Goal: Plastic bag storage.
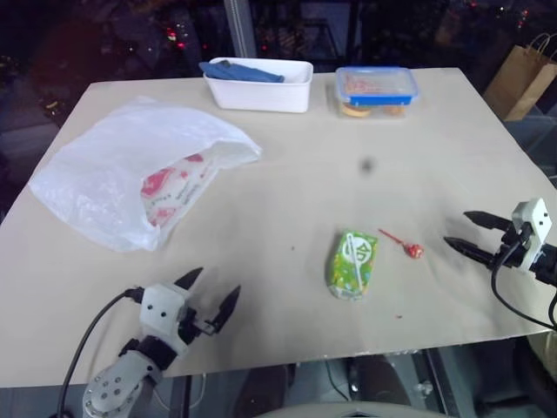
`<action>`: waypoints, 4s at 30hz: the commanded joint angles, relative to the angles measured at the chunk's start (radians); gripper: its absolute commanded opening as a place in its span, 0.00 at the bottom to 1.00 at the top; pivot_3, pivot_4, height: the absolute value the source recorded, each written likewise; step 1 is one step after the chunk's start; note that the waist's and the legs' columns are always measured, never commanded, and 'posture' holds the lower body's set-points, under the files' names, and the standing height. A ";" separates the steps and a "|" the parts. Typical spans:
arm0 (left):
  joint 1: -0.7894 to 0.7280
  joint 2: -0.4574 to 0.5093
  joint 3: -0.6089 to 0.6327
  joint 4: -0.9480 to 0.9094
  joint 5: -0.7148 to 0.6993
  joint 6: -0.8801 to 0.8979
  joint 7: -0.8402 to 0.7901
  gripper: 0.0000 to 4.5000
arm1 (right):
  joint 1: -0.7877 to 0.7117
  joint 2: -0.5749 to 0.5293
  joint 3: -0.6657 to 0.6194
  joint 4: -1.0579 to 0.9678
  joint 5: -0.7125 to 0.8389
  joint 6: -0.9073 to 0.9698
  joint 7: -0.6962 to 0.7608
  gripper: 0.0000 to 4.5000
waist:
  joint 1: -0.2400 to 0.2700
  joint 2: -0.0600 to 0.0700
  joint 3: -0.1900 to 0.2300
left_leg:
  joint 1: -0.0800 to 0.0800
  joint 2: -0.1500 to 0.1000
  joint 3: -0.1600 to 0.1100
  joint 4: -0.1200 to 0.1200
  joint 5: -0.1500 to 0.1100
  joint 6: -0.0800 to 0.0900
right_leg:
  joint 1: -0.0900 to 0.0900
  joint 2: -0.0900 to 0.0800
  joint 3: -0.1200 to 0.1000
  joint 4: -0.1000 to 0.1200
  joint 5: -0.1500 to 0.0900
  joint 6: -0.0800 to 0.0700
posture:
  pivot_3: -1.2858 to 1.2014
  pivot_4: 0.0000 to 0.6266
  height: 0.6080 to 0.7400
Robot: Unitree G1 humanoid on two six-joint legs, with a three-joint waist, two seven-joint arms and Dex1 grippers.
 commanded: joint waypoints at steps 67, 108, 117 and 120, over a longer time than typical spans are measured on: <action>-0.296 -0.300 0.079 -0.191 0.249 0.203 0.544 0.61 | -0.173 0.109 0.243 -0.738 0.300 0.449 -0.085 1.00 | 0.025 -0.002 0.000 | -0.003 -0.002 -0.006 0.002 0.000 0.000 | 0.000 0.000 -0.007 0.000 0.000 0.000 | 0.52 0.24 1.00; -0.356 -0.189 0.037 -0.150 0.239 0.198 0.433 0.01 | -0.280 -0.217 0.548 -0.336 -0.432 0.205 0.204 1.00 | 0.025 -0.002 -0.001 | -0.004 -0.003 -0.011 0.001 0.000 -0.001 | -0.001 -0.003 -0.008 -0.001 0.000 0.000 | 0.52 0.24 1.00; -0.362 -0.180 0.031 -0.139 0.237 0.190 0.425 0.00 | -0.295 -0.210 0.542 -0.386 -0.442 0.298 0.167 0.38 | 0.025 -0.002 -0.001 | -0.004 -0.003 -0.009 0.002 0.000 -0.001 | 0.000 -0.003 -0.009 -0.001 0.000 0.000 | 0.52 0.24 1.00; -0.366 -0.175 0.028 -0.135 0.233 0.187 0.417 0.00 | -0.296 -0.209 0.531 -0.400 -0.439 0.305 0.153 0.16 | 0.025 -0.002 -0.001 | -0.004 -0.003 -0.009 0.002 0.000 -0.001 | 0.000 -0.003 -0.010 -0.001 0.000 0.000 | 0.52 0.24 1.00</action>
